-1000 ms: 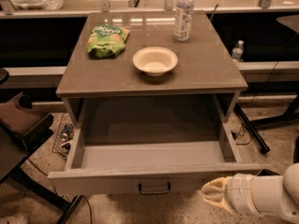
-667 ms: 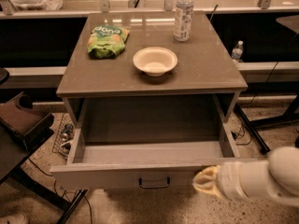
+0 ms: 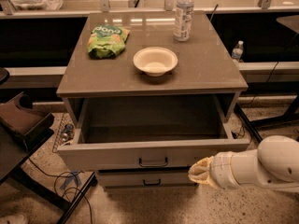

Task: Close top drawer

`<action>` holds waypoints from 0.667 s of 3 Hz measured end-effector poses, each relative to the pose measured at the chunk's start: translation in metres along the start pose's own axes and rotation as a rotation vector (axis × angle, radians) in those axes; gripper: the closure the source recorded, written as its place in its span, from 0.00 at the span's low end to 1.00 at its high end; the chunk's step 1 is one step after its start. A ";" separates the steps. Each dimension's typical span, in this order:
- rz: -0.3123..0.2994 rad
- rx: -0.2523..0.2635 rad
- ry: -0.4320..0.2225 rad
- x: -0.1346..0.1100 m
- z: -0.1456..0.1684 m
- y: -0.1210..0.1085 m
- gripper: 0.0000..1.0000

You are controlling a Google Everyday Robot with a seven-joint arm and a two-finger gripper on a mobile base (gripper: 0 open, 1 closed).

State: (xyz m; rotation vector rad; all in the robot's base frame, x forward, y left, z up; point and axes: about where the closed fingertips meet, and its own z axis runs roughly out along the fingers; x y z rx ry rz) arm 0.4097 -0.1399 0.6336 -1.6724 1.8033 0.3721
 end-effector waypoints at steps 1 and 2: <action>-0.036 0.040 -0.038 -0.012 0.019 -0.054 1.00; -0.044 0.059 -0.056 -0.016 0.024 -0.071 1.00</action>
Offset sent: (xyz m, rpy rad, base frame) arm 0.1653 0.0280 0.0202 0.1074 -0.1808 -0.0043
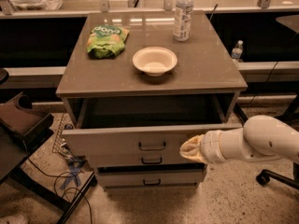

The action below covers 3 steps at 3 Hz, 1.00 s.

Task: Close top drawer

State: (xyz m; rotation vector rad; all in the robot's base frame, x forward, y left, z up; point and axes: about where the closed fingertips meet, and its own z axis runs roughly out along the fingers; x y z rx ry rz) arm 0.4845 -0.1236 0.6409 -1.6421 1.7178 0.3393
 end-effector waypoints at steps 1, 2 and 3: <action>-0.013 0.025 -0.032 -0.005 0.014 -0.033 1.00; -0.029 0.054 -0.088 -0.011 0.033 -0.074 1.00; -0.029 0.054 -0.088 -0.011 0.033 -0.074 1.00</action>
Offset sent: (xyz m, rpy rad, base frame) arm 0.1250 0.0249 0.0095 0.1300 -0.1160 0.0144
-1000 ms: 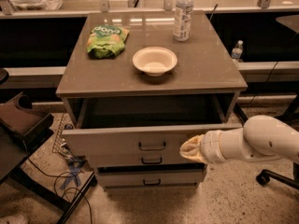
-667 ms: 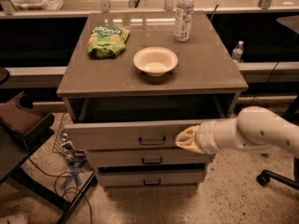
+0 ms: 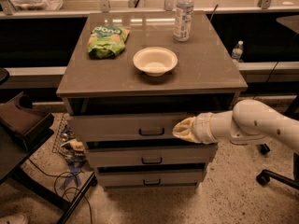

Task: Close top drawer

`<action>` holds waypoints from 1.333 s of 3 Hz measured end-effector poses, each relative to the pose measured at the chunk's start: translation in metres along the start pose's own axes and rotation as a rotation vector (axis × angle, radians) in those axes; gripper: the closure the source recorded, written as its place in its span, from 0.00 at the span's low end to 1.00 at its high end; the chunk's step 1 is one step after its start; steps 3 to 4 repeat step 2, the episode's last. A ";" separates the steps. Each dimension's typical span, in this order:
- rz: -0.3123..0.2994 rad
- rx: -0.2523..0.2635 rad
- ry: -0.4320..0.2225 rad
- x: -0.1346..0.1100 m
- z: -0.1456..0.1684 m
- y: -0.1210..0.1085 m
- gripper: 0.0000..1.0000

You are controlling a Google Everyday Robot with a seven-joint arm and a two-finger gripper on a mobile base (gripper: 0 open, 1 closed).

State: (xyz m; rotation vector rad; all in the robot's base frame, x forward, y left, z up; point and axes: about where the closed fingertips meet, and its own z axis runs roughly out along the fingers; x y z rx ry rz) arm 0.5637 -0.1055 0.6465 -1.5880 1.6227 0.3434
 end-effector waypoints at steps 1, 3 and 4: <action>-0.016 0.014 -0.040 -0.005 0.020 -0.029 1.00; -0.016 0.014 -0.040 -0.005 0.020 -0.029 1.00; -0.016 0.014 -0.040 -0.005 0.020 -0.029 1.00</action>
Offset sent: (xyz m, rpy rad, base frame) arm 0.0862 0.0405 -0.0060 0.0900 -0.0301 0.0576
